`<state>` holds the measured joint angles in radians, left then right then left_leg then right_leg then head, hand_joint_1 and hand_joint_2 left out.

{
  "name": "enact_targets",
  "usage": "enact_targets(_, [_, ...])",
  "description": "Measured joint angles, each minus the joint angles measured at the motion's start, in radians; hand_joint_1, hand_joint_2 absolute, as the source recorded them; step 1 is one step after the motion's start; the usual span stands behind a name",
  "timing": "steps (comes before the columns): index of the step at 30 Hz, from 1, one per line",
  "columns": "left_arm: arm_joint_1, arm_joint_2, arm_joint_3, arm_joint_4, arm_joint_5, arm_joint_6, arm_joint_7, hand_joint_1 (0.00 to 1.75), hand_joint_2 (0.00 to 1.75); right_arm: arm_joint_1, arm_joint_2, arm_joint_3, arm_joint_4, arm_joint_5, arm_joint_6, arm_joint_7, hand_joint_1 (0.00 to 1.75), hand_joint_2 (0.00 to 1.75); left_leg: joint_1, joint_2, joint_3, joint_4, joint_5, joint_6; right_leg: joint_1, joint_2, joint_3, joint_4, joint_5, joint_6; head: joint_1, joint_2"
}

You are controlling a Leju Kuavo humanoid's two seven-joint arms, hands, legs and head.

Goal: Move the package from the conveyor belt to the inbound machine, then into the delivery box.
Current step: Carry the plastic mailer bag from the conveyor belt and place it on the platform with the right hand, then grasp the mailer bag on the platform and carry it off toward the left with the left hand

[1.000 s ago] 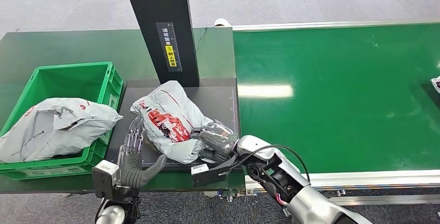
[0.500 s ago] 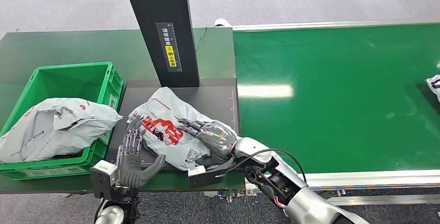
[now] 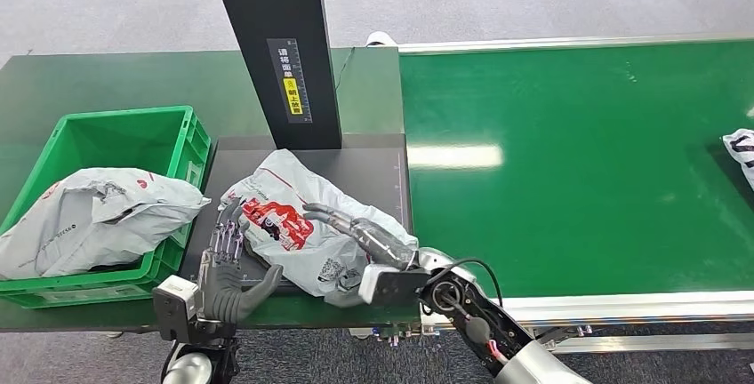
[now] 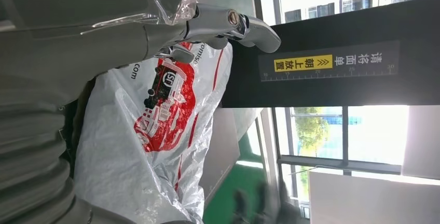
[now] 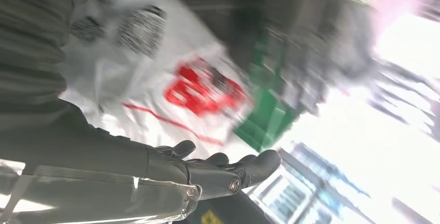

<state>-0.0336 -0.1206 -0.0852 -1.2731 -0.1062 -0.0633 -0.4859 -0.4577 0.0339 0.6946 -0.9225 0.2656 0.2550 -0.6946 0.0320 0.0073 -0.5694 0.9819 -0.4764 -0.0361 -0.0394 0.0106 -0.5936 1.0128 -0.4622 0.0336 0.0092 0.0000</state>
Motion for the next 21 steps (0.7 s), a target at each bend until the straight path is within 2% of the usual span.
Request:
enact_targets(4, [-0.011,-0.001,-0.015,0.000,-0.005,-0.001,-0.001,0.00,1.75,0.076,0.006,-0.130,-0.105,-0.117,0.012,-0.004,0.00,1.75,0.000,0.000,0.000,0.000,0.000,0.000,0.000,0.000,0.000,0.000,0.000,0.000,0.000,0.000])
enact_targets(13, [-0.076,-0.002,-0.050,0.011,-0.118,0.042,0.010,0.00,1.75,0.156,0.048,-0.327,-0.208,-0.089,-0.047,0.010,0.00,1.75,0.000,0.000,0.001,0.000,0.000,0.000,0.000,0.000,0.001,0.000,0.000,0.000,0.000,0.000])
enact_targets(21, [-0.237,-0.001,-0.127,0.134,-0.405,0.118,0.093,0.00,1.75,0.186,0.076,-0.426,-0.239,-0.091,-0.086,0.030,0.00,1.75,0.000,0.000,0.001,0.000,0.000,0.000,0.000,0.000,0.001,0.000,0.000,0.000,0.000,0.000])
